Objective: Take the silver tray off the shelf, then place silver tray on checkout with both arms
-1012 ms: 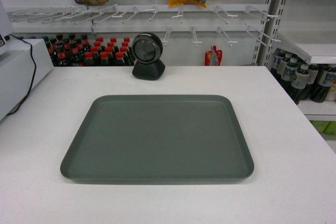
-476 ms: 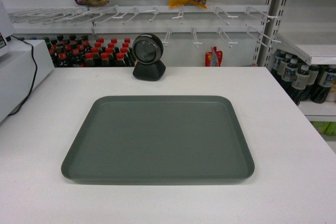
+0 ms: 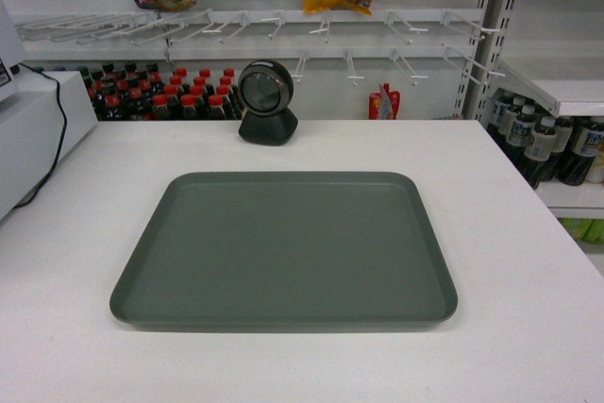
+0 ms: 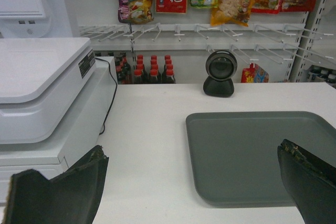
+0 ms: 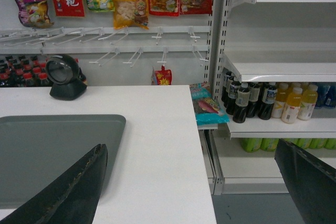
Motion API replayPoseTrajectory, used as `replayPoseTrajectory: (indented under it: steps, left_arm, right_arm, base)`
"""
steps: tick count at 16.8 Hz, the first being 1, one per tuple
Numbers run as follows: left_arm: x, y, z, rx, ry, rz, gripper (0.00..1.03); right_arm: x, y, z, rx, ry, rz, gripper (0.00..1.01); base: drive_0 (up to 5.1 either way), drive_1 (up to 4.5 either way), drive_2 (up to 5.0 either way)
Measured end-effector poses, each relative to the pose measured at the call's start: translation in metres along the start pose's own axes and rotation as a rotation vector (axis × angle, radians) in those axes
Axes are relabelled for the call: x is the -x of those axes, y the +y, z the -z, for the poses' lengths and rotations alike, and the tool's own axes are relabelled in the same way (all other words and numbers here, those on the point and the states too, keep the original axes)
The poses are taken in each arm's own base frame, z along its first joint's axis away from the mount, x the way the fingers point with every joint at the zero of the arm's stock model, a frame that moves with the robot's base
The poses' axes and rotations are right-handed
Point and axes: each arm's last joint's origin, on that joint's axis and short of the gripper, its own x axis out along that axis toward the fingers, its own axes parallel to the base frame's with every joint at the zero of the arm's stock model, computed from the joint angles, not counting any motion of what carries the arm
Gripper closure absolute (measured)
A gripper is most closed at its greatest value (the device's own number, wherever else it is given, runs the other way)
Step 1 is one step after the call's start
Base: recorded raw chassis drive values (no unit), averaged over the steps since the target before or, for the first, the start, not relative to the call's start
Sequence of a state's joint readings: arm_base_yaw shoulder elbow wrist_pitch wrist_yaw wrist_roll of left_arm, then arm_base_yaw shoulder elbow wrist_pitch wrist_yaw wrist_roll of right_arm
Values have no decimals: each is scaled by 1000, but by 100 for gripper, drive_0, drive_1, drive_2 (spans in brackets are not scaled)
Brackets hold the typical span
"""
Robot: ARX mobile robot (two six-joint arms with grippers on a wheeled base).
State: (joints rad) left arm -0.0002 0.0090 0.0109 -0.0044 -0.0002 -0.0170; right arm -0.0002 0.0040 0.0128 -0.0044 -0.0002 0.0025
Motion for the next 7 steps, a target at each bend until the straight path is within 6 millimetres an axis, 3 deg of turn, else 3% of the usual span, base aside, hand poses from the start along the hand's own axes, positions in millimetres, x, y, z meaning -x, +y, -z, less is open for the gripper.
replayPoseTrajectory:
  steps: [7]
  left_arm:
    - [0, 0, 0, 0, 0, 0, 5]
  right_arm:
    - [0, 0, 0, 0, 0, 0, 3]
  base:
    - [0, 0, 0]
